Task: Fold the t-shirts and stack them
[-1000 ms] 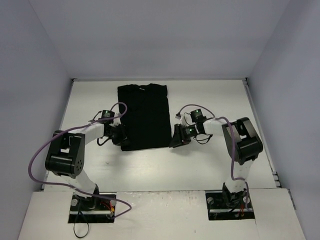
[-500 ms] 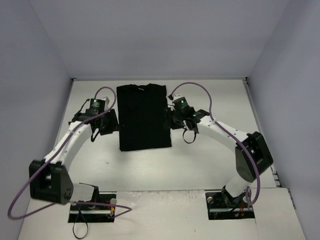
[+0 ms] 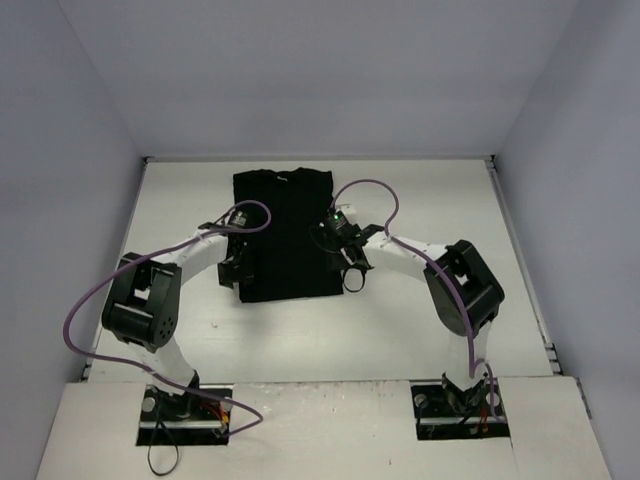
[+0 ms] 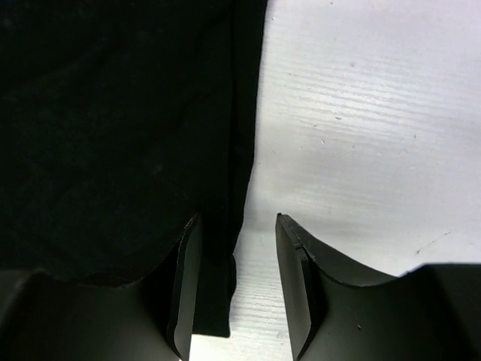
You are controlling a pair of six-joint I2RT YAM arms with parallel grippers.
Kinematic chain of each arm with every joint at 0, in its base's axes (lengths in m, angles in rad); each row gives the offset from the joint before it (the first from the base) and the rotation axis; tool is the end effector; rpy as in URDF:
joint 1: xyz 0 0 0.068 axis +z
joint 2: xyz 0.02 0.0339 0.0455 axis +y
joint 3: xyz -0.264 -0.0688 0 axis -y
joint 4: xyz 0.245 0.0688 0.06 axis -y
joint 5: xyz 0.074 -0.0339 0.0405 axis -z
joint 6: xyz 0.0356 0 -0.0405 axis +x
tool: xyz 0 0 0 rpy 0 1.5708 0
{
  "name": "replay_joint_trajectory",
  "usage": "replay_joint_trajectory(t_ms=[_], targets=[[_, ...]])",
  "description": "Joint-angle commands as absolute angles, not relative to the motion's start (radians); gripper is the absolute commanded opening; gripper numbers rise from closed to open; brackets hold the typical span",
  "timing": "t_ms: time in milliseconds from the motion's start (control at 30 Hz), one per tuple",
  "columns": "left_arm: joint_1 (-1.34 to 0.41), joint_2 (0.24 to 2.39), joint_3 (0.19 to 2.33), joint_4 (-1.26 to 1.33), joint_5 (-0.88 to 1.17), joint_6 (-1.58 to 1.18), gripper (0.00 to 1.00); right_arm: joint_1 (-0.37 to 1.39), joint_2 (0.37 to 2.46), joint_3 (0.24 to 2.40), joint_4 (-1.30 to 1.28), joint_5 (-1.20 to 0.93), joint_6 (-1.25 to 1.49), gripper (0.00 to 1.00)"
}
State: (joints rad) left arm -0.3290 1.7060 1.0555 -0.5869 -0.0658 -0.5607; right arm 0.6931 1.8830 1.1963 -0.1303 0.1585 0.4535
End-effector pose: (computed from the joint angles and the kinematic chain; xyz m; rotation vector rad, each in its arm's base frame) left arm 0.3062 -0.1021 0.1710 -0.3403 2.7896 -0.1200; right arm 0.3138 0.2534 0.1762 -0.2122 2.3949 0.3556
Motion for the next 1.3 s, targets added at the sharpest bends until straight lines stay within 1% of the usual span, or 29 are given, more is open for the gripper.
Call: replay_joint_trajectory(t_ms=[0,200,367,400,533,633,733,833,967,1267], targets=[[-0.358,1.709,0.962,-0.582,-0.113,-0.625,0.30,0.722,1.831,1.081,-0.137,0.244,0.533,0.40],[-0.380,1.553,0.839,-0.589,-0.053,-0.675,0.27,0.747,1.683,0.907,-0.140,0.231,0.613,0.40],[-0.380,1.443,0.833,-0.633,-0.018,-0.667,0.28,0.749,1.560,0.882,-0.159,0.214,0.641,0.40],[-0.380,1.418,0.839,-0.646,-0.009,-0.669,0.29,0.751,1.543,0.894,-0.170,0.211,0.648,0.40],[-0.380,1.290,0.846,-0.676,0.063,-0.694,0.44,0.759,1.480,0.917,-0.214,0.205,0.692,0.41],[-0.382,1.249,0.828,-0.691,0.101,-0.717,0.48,0.765,1.460,0.875,-0.219,0.176,0.759,0.41],[-0.382,1.244,0.792,-0.687,0.106,-0.728,0.48,0.808,1.447,0.818,-0.218,0.164,0.837,0.42],[-0.382,1.283,0.774,-0.662,0.122,-0.723,0.48,0.865,1.467,0.801,-0.216,0.161,0.878,0.46],[-0.382,1.338,0.758,-0.603,0.148,-0.722,0.48,0.916,1.504,0.803,-0.215,0.181,0.919,0.49],[-0.380,1.396,0.717,-0.524,0.131,-0.720,0.48,0.972,1.593,0.832,-0.203,0.224,0.954,0.50]])
